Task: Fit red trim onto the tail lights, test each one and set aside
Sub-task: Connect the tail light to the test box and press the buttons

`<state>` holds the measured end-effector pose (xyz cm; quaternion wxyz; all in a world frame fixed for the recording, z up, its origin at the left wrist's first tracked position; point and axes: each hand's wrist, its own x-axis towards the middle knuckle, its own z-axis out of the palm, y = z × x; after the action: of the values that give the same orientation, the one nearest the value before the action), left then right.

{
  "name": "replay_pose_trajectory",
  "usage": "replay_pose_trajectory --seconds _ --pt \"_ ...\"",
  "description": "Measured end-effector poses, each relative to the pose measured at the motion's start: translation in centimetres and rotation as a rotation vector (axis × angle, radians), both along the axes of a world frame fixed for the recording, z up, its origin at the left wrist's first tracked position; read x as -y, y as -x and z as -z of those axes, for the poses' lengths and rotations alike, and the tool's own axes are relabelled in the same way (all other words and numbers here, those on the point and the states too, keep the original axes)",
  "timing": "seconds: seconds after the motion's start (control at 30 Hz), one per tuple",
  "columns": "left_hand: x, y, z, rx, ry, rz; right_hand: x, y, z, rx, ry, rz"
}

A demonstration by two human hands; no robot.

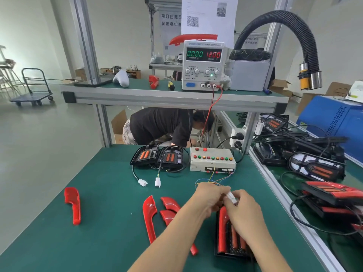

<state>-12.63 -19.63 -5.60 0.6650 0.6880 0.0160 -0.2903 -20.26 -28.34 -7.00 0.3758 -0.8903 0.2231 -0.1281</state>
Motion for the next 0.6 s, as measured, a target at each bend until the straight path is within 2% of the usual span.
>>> replay_pose_trajectory --seconds 0.17,0.6 --pt "1.0 -0.2 0.4 -0.053 0.044 -0.012 -0.6 0.0 -0.6 -0.084 0.257 0.039" --pt "1.3 -0.2 0.9 -0.143 0.125 -0.128 -0.6 -0.1 0.1 -0.101 0.437 0.083"
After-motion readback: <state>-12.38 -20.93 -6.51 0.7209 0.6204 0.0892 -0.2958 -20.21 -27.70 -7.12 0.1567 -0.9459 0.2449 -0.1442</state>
